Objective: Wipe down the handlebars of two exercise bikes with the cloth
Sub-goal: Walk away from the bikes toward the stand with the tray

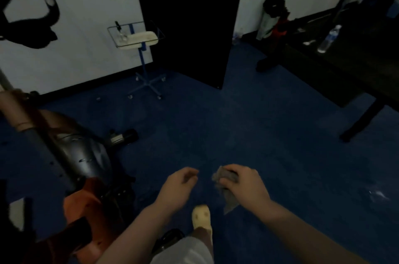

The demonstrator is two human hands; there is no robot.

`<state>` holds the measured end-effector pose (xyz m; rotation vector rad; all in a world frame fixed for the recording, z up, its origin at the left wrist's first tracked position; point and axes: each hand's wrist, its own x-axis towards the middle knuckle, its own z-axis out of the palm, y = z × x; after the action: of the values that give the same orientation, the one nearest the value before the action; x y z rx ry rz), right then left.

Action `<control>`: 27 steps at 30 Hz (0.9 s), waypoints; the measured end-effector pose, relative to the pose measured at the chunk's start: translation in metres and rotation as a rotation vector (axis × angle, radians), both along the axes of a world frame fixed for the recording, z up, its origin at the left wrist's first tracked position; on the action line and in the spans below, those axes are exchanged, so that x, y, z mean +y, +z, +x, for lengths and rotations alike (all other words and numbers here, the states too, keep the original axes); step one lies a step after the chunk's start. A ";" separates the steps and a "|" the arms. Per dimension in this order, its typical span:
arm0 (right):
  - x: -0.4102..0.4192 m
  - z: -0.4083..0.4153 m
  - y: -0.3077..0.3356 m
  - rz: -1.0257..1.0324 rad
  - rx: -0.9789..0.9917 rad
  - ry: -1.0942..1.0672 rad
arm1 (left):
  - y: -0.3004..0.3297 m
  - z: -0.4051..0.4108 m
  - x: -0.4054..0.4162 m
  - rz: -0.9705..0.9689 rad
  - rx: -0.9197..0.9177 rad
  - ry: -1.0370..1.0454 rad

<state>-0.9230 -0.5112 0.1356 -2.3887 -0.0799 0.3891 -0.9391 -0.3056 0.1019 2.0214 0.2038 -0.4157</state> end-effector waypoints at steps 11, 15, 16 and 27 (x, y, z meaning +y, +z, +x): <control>0.028 0.194 -0.023 -0.009 0.111 0.183 | -0.022 0.146 0.057 0.022 0.034 0.220; 0.055 0.254 -0.020 0.004 0.092 0.207 | -0.025 0.189 0.084 0.021 0.053 0.289; 0.061 0.267 -0.020 0.012 0.096 0.205 | -0.025 0.199 0.089 0.017 0.047 0.309; 0.151 0.415 -0.023 0.037 0.106 0.335 | -0.027 0.313 0.144 0.007 0.079 0.474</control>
<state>-0.5082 -0.3601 0.1121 -2.3140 -0.4383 0.6631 -0.6263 -0.1616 0.0752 1.8874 0.7157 -0.1935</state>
